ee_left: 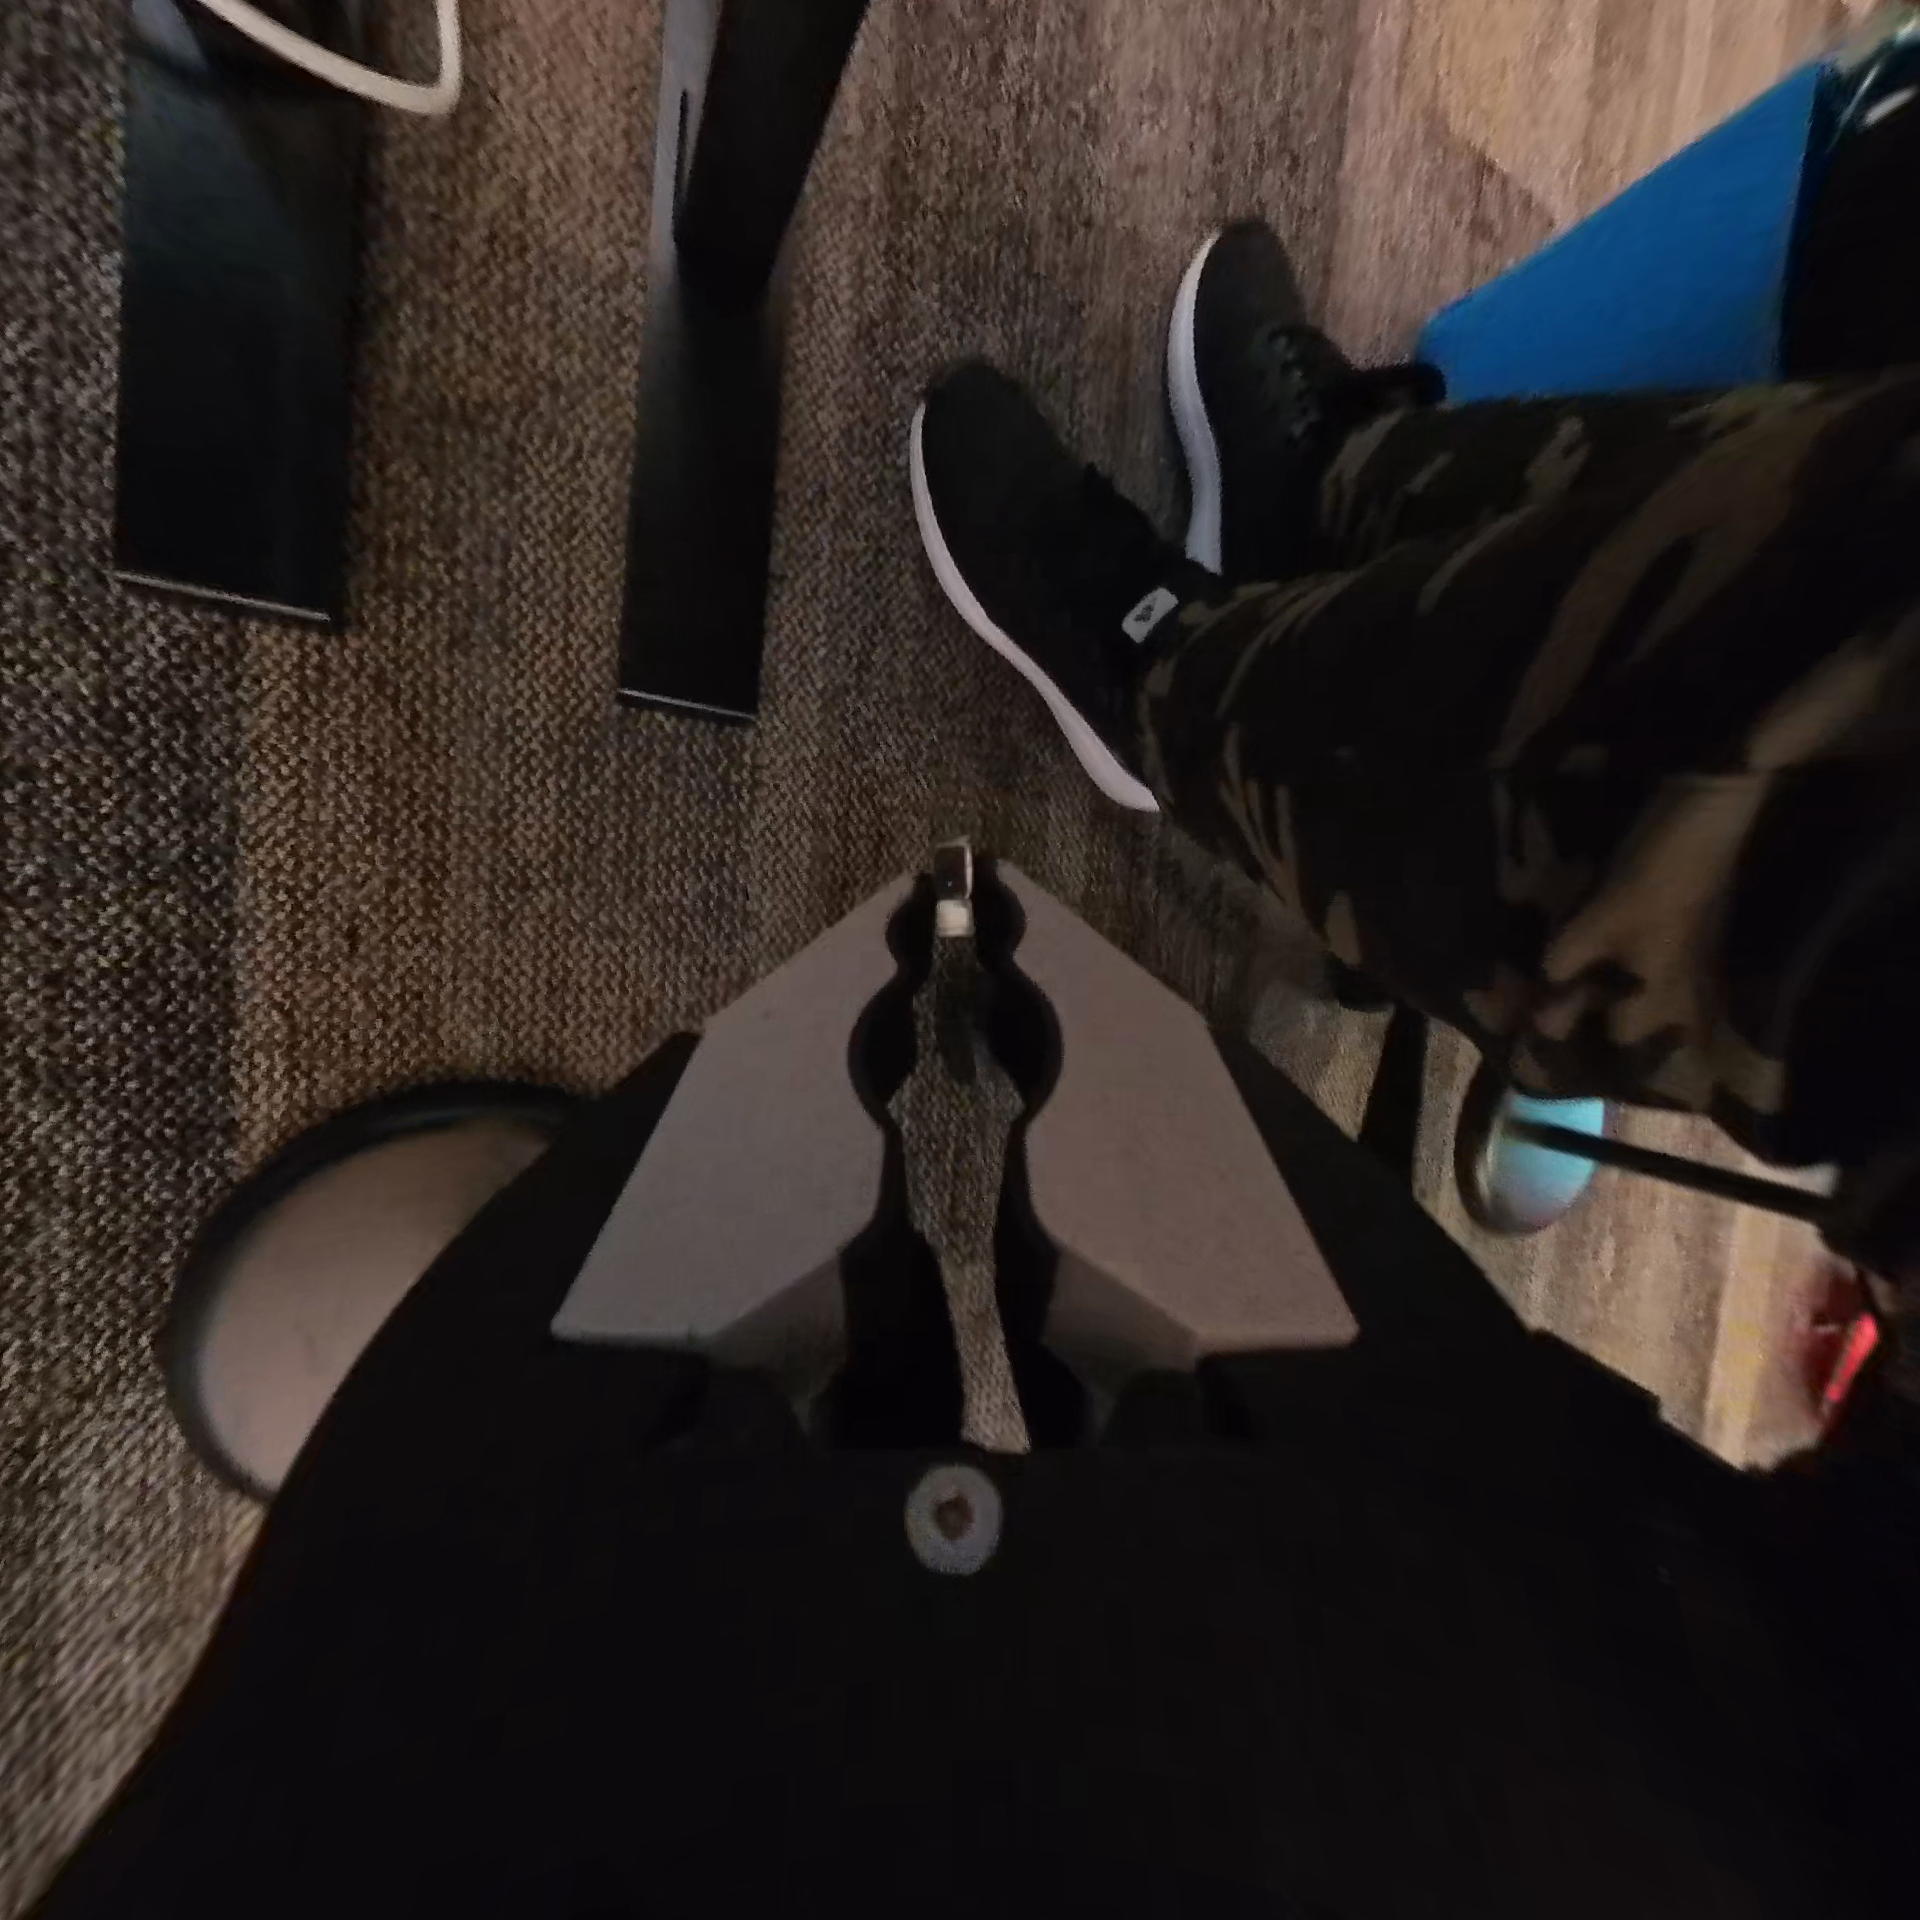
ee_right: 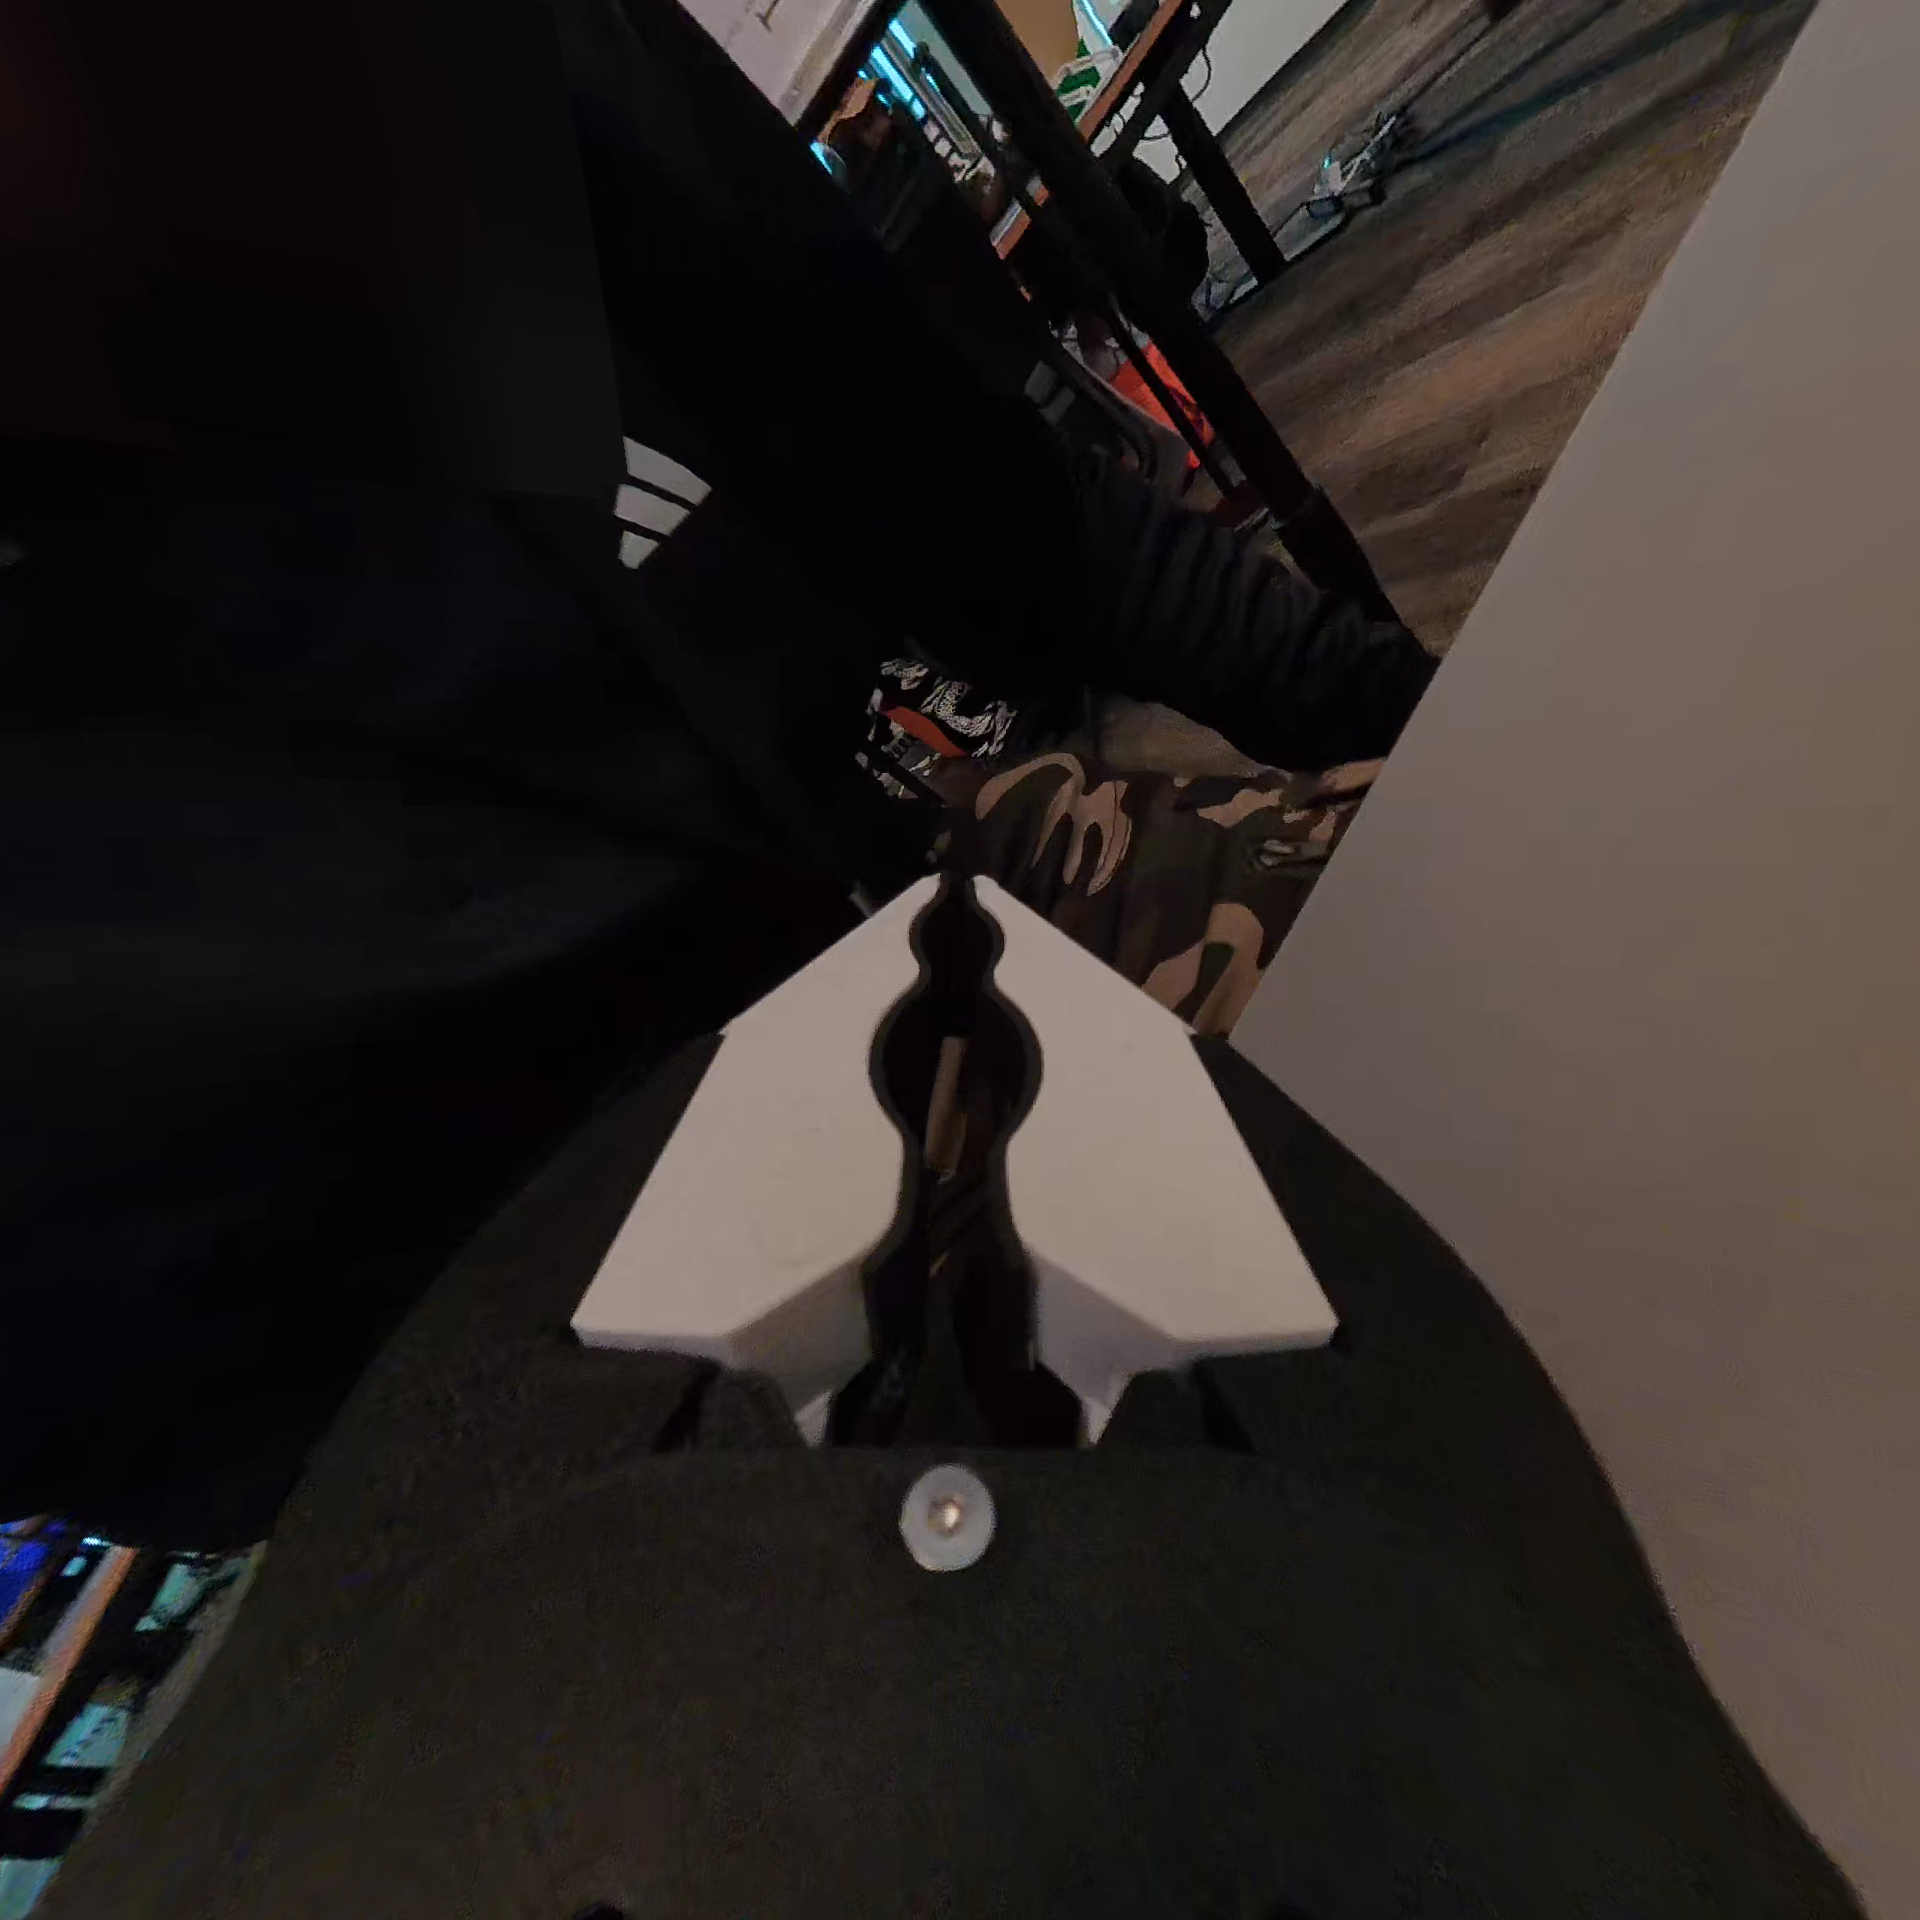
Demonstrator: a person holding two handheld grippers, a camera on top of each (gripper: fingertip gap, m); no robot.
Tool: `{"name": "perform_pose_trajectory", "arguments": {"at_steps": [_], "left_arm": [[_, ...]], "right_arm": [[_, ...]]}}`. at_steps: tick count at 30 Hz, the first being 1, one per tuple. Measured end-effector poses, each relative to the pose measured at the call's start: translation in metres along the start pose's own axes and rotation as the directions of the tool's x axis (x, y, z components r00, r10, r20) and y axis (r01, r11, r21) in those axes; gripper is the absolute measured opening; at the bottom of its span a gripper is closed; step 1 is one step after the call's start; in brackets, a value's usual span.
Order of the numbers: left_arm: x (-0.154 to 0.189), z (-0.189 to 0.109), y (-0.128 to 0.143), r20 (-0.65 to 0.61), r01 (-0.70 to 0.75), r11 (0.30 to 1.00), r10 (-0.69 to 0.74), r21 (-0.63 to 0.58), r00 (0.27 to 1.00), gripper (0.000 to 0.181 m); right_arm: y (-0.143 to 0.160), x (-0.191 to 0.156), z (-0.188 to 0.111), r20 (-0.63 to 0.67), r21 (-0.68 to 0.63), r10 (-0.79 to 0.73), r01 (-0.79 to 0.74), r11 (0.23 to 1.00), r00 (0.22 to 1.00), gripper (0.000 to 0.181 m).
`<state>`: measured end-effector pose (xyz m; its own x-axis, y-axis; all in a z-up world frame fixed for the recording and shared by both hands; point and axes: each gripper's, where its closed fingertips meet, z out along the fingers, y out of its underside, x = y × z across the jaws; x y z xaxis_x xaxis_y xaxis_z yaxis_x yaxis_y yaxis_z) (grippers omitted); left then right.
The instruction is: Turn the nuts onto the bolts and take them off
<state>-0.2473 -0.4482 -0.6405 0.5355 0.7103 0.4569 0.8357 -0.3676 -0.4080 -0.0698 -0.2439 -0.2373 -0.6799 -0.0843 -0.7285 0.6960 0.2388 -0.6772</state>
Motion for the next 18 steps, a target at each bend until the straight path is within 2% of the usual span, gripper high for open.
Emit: {"name": "perform_pose_trajectory", "arguments": {"at_steps": [2, 9, 13, 18], "left_arm": [[0.011, -0.011, 0.005, -0.001, 0.054, 0.998, -0.054, -0.042, 0.999, 0.005], [0.052, -0.072, 0.012, 0.027, 0.008, 0.991, -0.005, -0.135, 1.000, 0.006], [0.089, -0.115, -0.005, 0.020, -0.067, 0.991, 0.070, -0.119, 0.997, 0.006], [0.127, -0.161, -0.032, 0.060, -0.236, 0.968, 0.241, -0.081, 0.969, 0.006]], "right_arm": [[0.001, -0.004, 0.000, 0.001, 0.000, -0.037, 0.037, 0.999, 0.999, 0.000], [0.001, -0.021, -0.006, 0.046, 0.039, -0.142, 0.140, 0.989, 0.989, 0.000], [0.001, -0.031, -0.009, 0.078, 0.061, -0.184, 0.179, 0.982, 0.980, 0.000], [-0.002, -0.038, -0.015, 0.092, 0.103, -0.225, 0.215, 0.971, 0.970, 0.000]]}}
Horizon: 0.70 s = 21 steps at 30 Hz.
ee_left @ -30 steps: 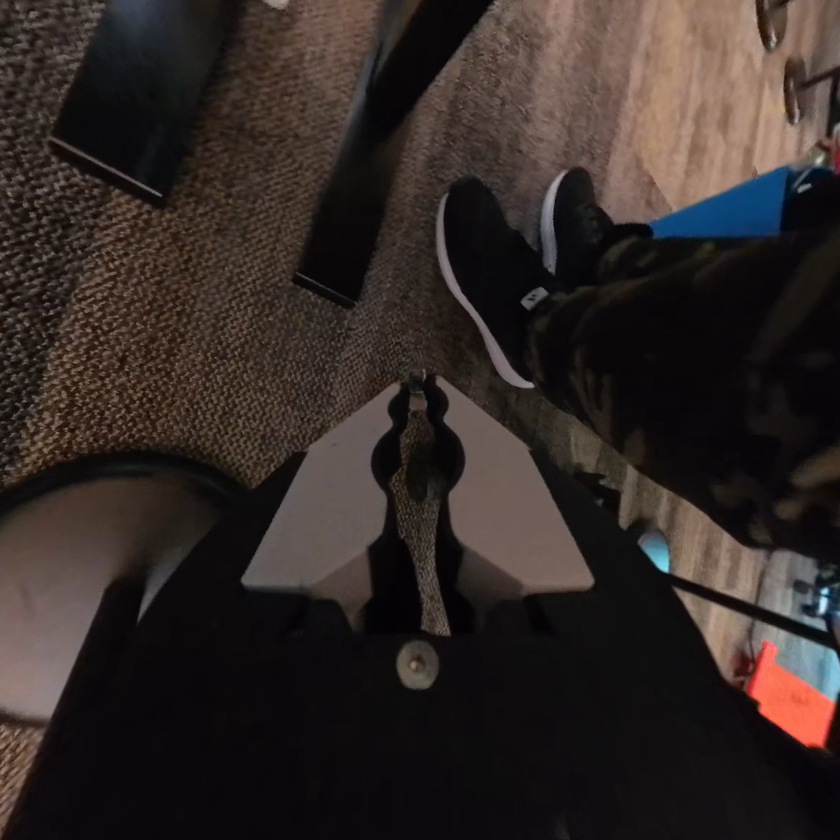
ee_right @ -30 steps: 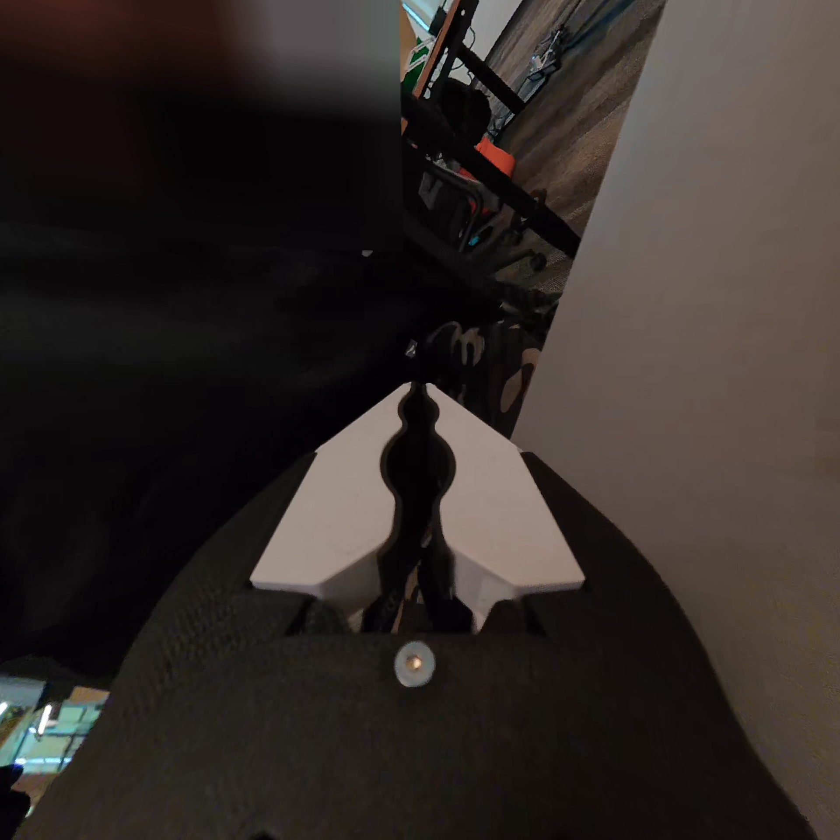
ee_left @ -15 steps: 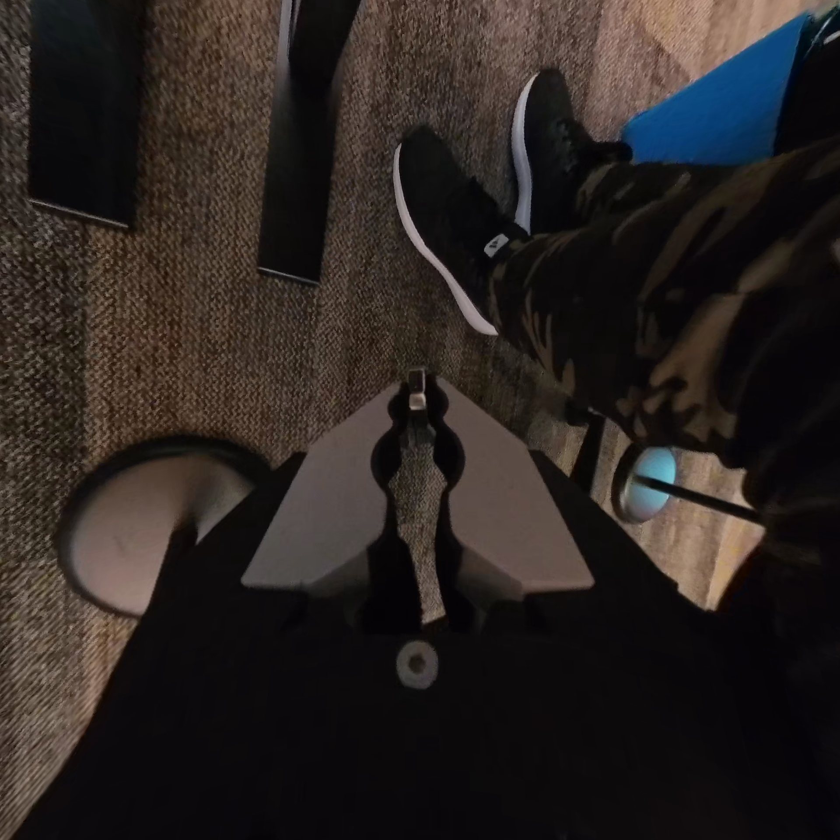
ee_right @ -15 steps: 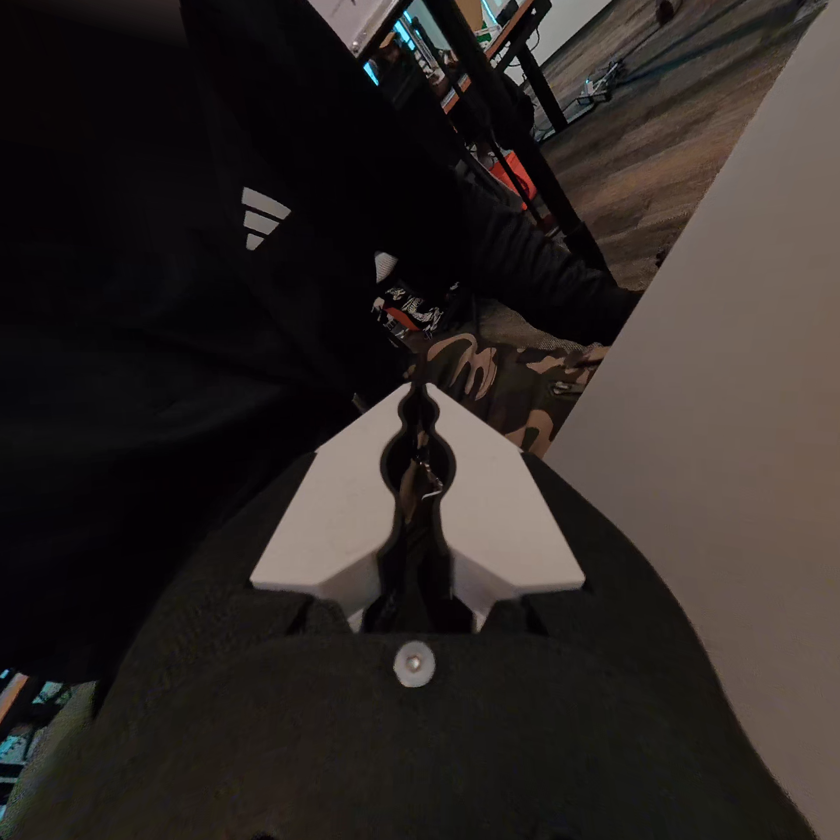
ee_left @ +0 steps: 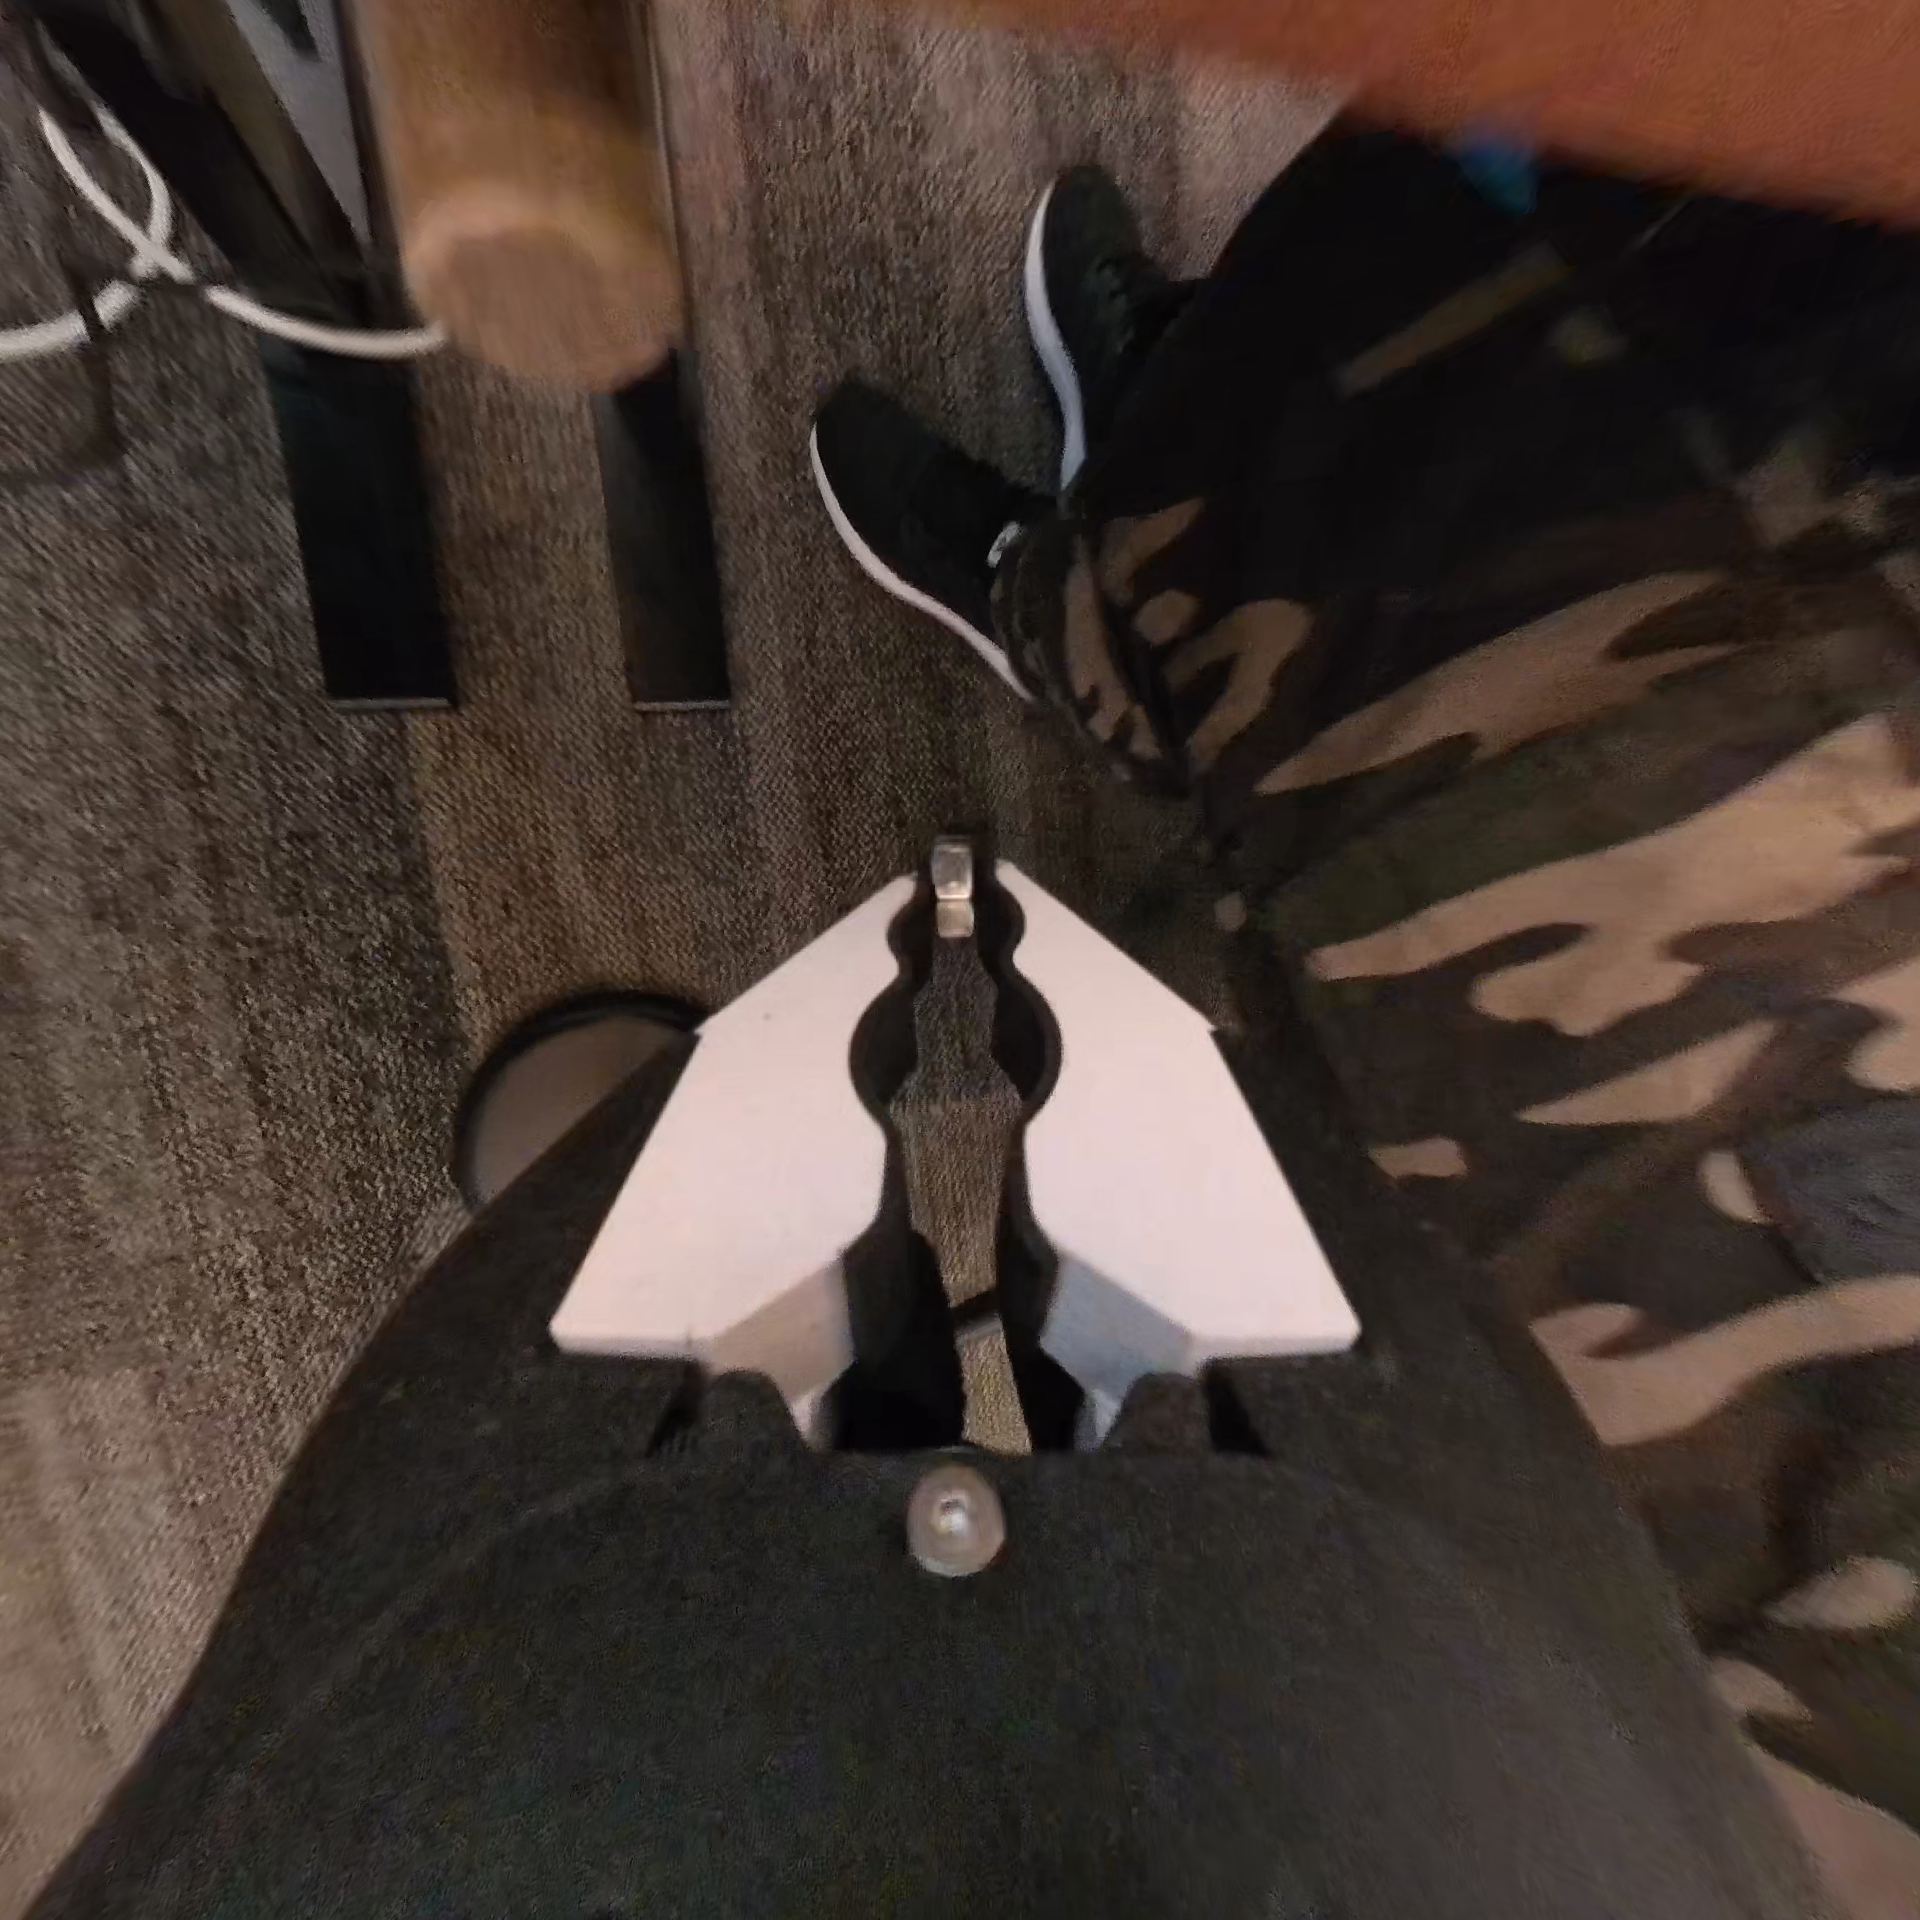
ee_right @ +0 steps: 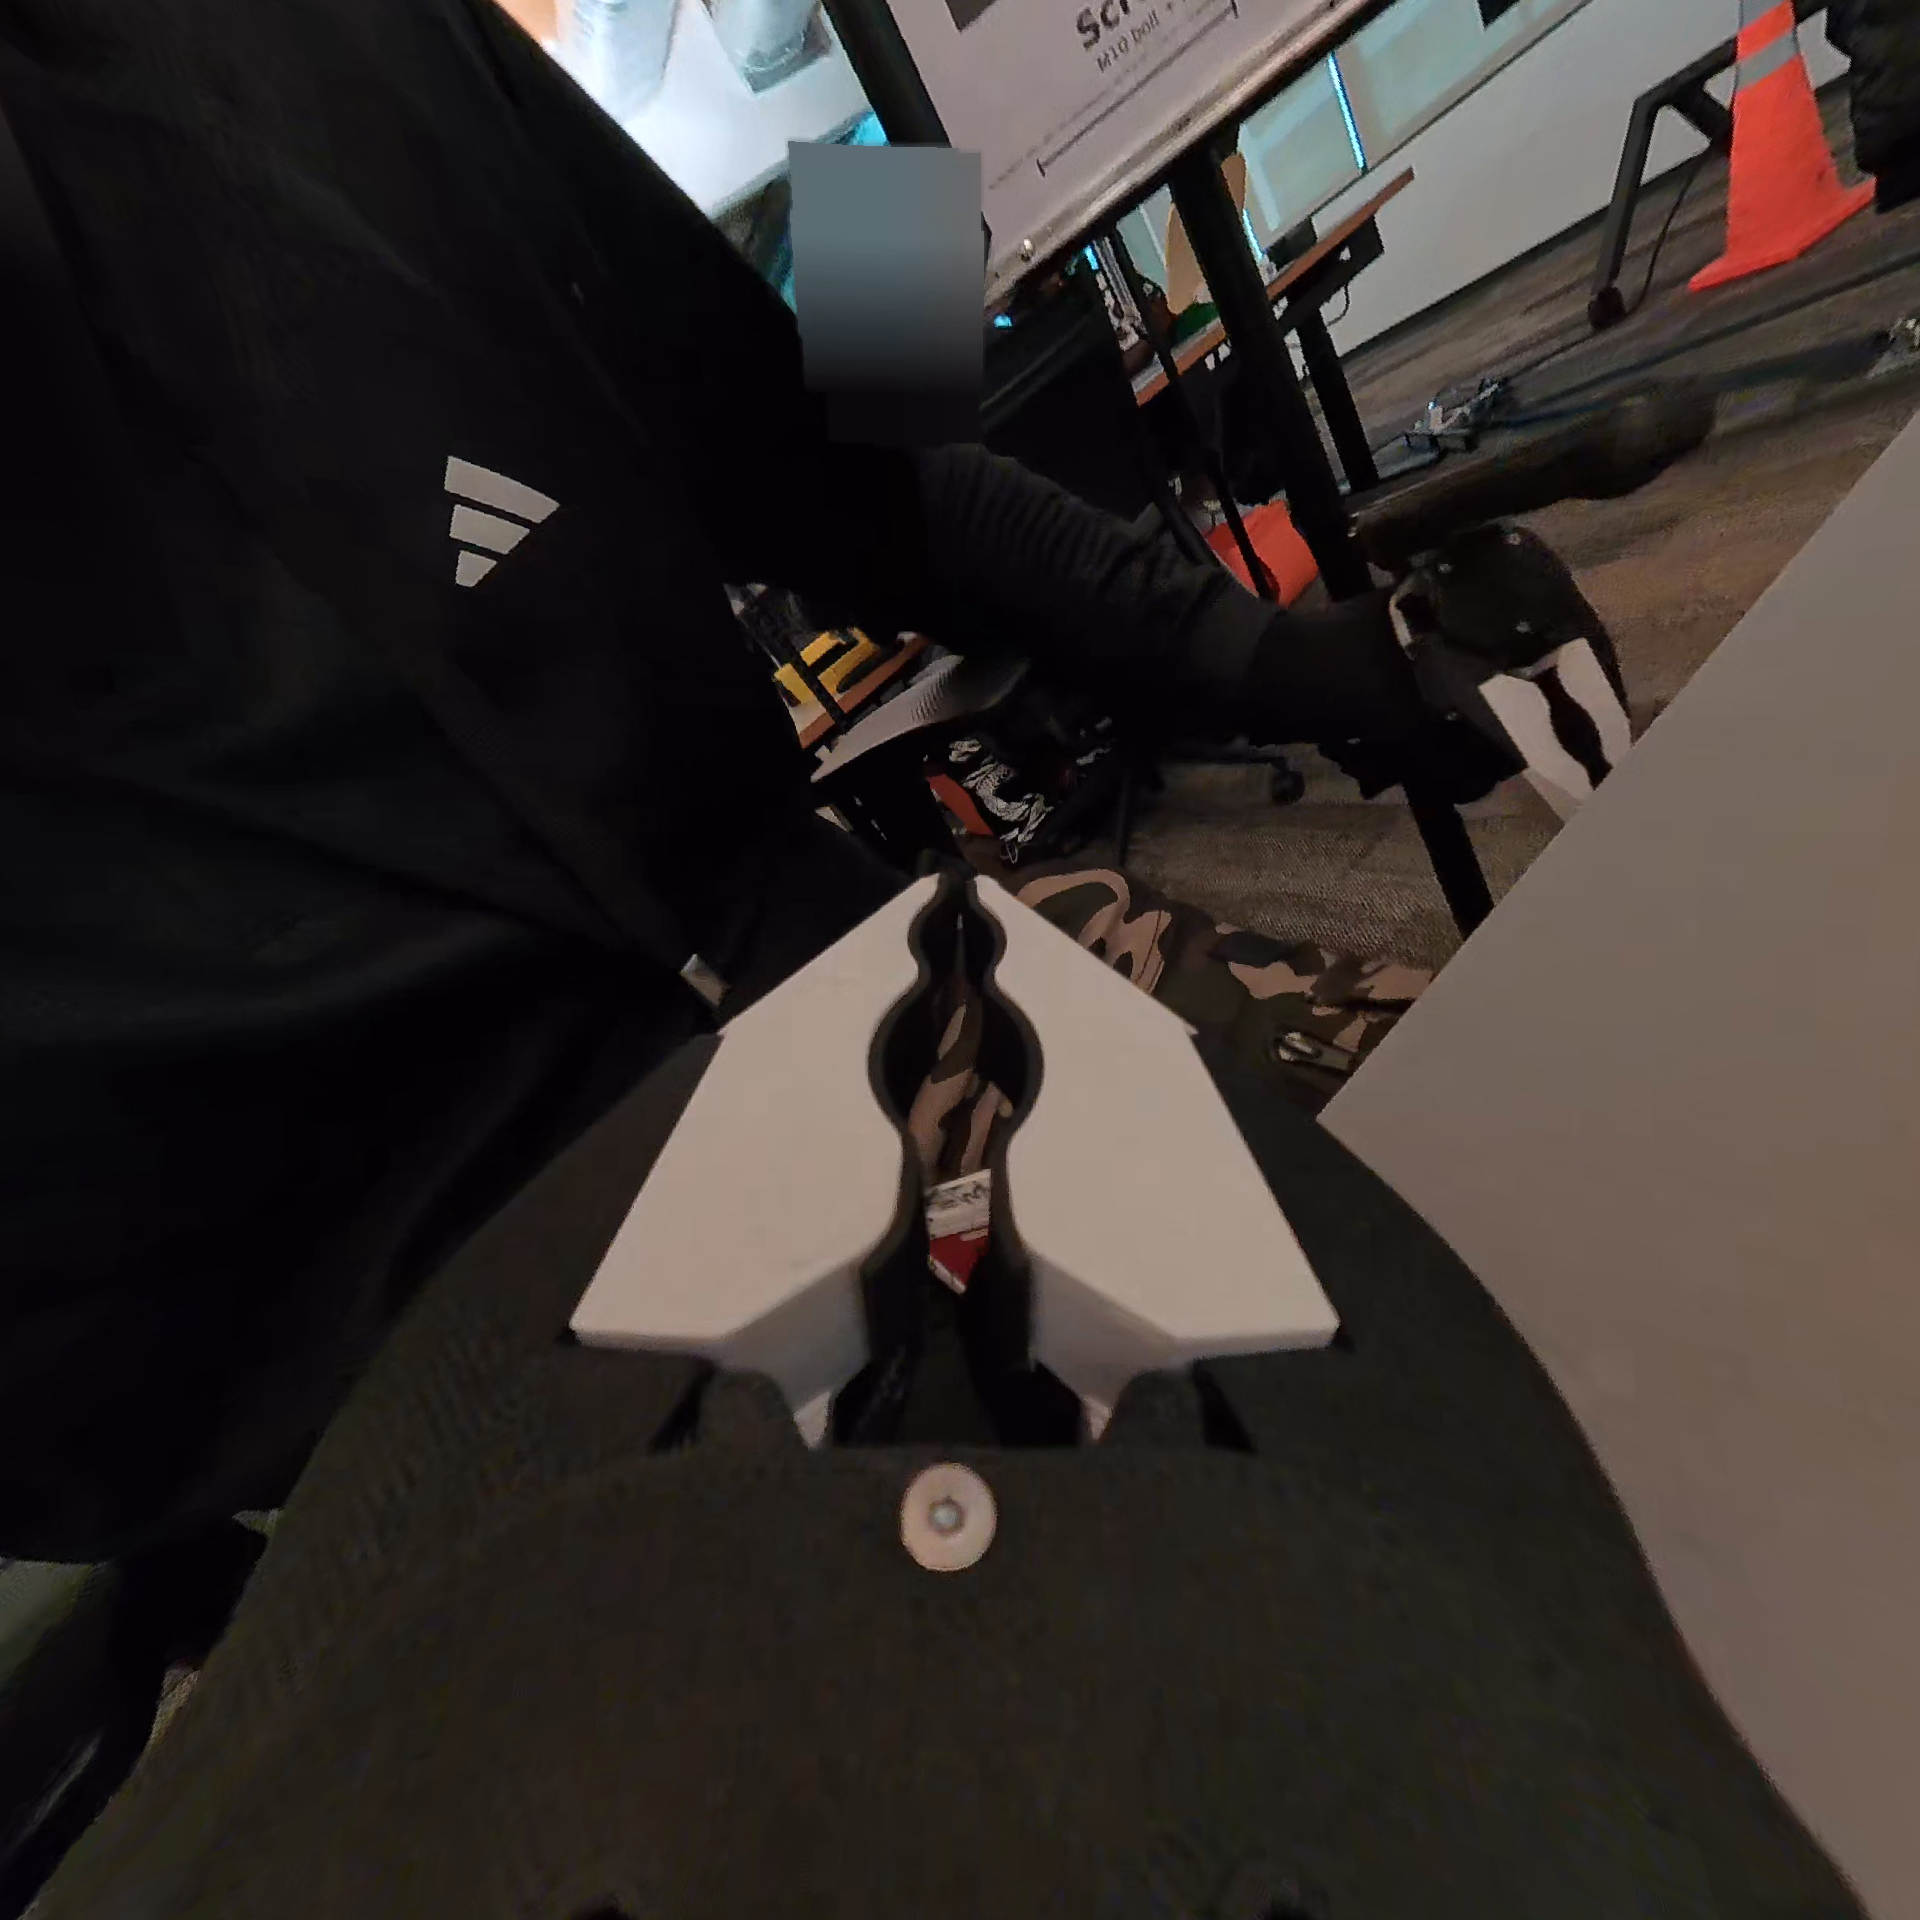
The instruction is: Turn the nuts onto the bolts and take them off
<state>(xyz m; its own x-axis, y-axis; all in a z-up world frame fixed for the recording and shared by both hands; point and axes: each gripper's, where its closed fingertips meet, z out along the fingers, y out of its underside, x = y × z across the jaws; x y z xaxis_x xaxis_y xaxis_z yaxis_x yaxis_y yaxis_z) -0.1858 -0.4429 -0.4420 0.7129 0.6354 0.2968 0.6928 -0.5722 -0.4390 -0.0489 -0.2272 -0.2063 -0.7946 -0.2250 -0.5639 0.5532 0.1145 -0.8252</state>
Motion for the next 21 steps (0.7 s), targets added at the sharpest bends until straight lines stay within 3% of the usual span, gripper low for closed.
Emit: {"name": "perform_pose_trajectory", "arguments": {"at_steps": [7, 13, 16, 21], "left_arm": [[0.069, -0.057, -0.053, 0.028, -0.184, 0.976, 0.182, 0.113, 0.983, 0.006], [0.162, -0.096, -0.123, -0.035, -0.339, 0.894, 0.364, 0.294, 0.931, 0.006], [0.213, -0.082, -0.149, -0.111, -0.396, 0.855, 0.453, 0.335, 0.884, 0.006], [0.293, -0.031, -0.176, -0.286, -0.438, 0.816, 0.552, 0.376, 0.783, 0.006]], "right_arm": [[-0.014, -0.011, -0.018, 0.022, 0.118, -0.025, 0.022, 0.993, 0.999, 0.000], [-0.015, -0.034, -0.052, -0.008, 0.227, -0.048, 0.049, 0.973, 0.999, 0.000], [-0.008, -0.049, -0.073, -0.071, 0.271, -0.061, 0.079, 0.959, 0.996, 0.000], [0.004, -0.063, -0.107, -0.224, 0.322, -0.054, 0.126, 0.938, 0.973, 0.000]]}}
